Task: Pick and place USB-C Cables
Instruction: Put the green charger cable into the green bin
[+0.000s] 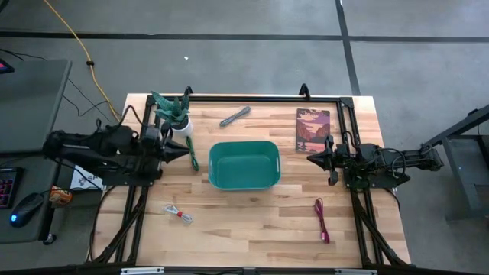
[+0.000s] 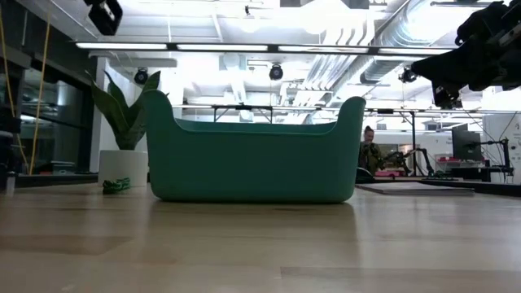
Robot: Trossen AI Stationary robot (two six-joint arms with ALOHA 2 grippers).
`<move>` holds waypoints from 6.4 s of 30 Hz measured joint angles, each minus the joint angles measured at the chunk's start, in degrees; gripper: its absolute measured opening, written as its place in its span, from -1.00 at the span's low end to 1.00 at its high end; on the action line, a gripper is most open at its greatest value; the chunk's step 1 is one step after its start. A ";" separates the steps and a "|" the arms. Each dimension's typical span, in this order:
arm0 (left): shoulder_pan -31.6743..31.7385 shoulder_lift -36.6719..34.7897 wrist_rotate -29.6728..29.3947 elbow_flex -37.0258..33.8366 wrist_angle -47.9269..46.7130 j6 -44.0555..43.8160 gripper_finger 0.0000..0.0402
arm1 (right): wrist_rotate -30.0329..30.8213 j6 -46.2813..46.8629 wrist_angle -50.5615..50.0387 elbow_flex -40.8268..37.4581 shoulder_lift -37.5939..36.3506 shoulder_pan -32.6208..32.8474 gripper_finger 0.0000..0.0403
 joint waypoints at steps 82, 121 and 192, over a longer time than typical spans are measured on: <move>13.77 48.70 -11.37 -3.48 -24.13 -71.88 -0.48 | 0.00 0.00 0.00 0.00 -0.02 -0.01 -1.00; -2.56 16.39 -11.18 13.43 -12.34 -14.70 -1.00 | 0.00 -0.02 -0.01 0.00 -0.02 0.02 -1.00; -2.95 25.39 -1.12 -6.72 47.15 4.05 -0.98 | 7.21 22.66 0.03 31.52 31.89 -0.03 -0.90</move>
